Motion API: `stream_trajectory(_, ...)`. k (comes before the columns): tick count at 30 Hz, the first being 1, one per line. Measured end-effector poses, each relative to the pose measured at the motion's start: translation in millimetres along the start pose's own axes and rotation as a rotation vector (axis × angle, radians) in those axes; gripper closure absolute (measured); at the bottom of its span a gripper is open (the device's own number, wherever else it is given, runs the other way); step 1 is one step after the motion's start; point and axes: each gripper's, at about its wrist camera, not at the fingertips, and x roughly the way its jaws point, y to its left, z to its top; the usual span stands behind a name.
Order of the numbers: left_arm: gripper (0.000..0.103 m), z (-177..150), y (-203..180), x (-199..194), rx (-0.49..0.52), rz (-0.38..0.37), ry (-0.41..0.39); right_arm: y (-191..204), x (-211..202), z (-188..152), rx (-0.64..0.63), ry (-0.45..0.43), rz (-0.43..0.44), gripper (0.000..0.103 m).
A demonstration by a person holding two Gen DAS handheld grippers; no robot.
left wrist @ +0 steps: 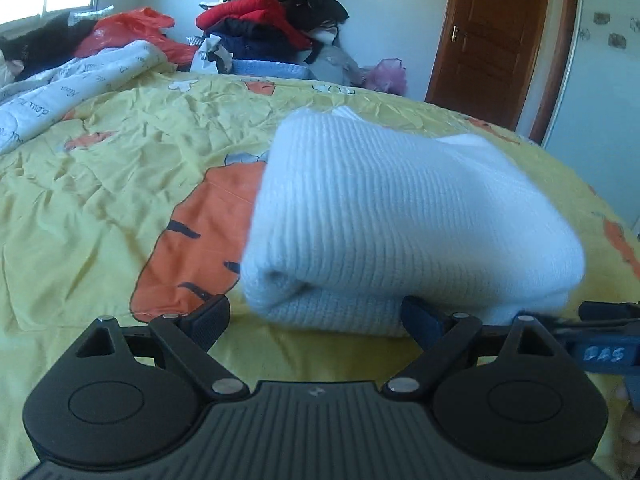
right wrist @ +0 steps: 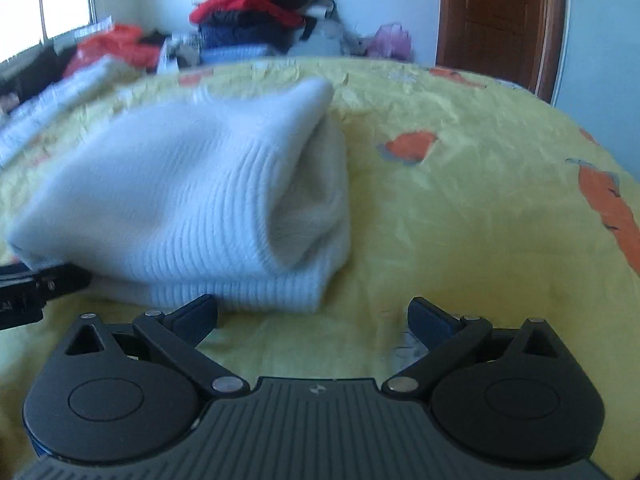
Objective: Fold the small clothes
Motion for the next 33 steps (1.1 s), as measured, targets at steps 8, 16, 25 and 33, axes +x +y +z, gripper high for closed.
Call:
stream_trajectory(8, 0.003, -4.3, -5.0, -2.4, 0.052, -0.041, 0.013, 6.1, -6.5, -17.6, -0.027, -0.087, -0.013, 0.000)
stream_trajectory(16, 0.000, -8.4, -24.8, 6.3, 0.176, -0.022, 0.046, 5.5, 4.8, -14.7, -0.029, -0.087, 0.001, 0.000)
stream_trajectory(25, 0.000, -7.5, -22.1, 7.2, 0.164, -0.029, 0.042, 5.7, 5.1, -14.5, -0.031, -0.088, 0.000, 0.000)
stream_trajectory(33, 0.000, -7.5, -21.9, 7.0, 0.163, -0.029, 0.041, 6.7, 5.1, -14.3, -0.030, -0.089, -0.003, 0.000)
